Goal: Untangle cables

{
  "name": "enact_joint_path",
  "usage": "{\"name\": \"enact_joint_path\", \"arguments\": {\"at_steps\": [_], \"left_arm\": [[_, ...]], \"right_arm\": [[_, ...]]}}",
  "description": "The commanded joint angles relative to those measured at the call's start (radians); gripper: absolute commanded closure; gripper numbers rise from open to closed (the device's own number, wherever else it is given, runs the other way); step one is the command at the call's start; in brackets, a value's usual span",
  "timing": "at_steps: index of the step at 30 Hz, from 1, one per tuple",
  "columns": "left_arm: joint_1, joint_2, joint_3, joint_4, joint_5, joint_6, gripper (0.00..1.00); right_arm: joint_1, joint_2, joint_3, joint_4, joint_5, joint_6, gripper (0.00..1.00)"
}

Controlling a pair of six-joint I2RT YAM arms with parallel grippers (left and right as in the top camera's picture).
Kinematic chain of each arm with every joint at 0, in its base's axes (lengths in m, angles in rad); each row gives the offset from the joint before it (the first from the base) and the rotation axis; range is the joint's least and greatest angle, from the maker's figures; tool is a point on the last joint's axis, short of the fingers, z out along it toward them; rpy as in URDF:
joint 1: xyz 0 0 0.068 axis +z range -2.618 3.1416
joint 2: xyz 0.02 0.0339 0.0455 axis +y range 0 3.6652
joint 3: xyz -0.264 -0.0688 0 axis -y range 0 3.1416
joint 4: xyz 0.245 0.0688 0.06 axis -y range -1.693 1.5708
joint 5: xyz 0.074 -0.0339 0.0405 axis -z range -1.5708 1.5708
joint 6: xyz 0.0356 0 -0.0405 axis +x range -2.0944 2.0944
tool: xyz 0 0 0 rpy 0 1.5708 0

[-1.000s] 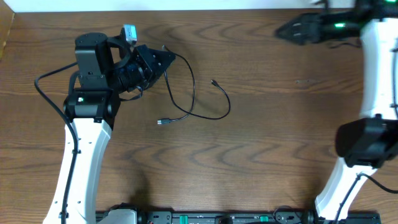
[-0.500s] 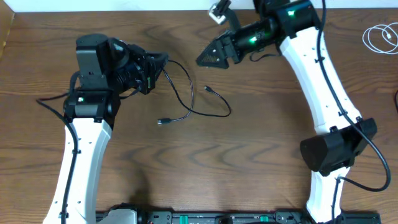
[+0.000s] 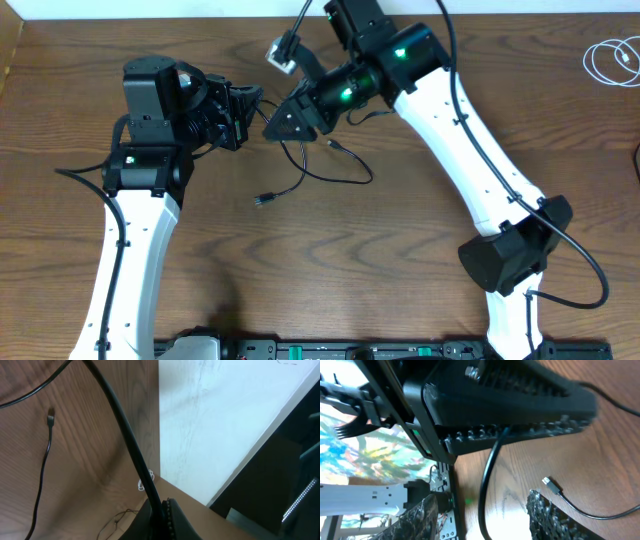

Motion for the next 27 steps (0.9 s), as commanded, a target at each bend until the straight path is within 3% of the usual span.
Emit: {"name": "enact_joint_path", "arguments": {"at_steps": [1, 5, 10, 12, 17, 22, 26, 27], "left_arm": [[-0.001, -0.014, 0.003, -0.001, -0.009, -0.010, 0.93], [-0.001, -0.014, 0.003, -0.001, -0.009, -0.009, 0.93], [-0.001, -0.014, 0.003, -0.001, -0.009, -0.009, 0.92], [-0.001, -0.014, 0.003, -0.001, -0.009, -0.008, 0.87], [0.000, -0.014, 0.003, -0.002, -0.019, -0.008, 0.32], [-0.001, -0.014, 0.003, -0.025, -0.069, 0.025, 0.29], [-0.001, -0.014, 0.002, -0.028, -0.069, 0.275, 0.28], [-0.001, -0.014, 0.001, -0.032, -0.068, 0.399, 0.28]], "right_arm": [[0.022, 0.030, 0.006, 0.016, 0.009, 0.014, 0.53], [0.023, 0.033, 0.006, 0.033, 0.035, 0.015, 0.65], [0.023, 0.033, 0.006, 0.040, 0.046, 0.014, 0.99], [0.018, 0.033, 0.006, 0.045, 0.046, 0.014, 0.99], [-0.061, 0.029, 0.008, 0.073, 0.061, 0.075, 0.99], [-0.208, 0.025, 0.008, 0.076, 0.205, 0.134, 0.99], [-0.354, -0.001, 0.045, 0.059, 0.331, 0.151, 0.99], [-0.391, -0.012, 0.065, 0.049, 0.350, 0.170, 0.99]]}}
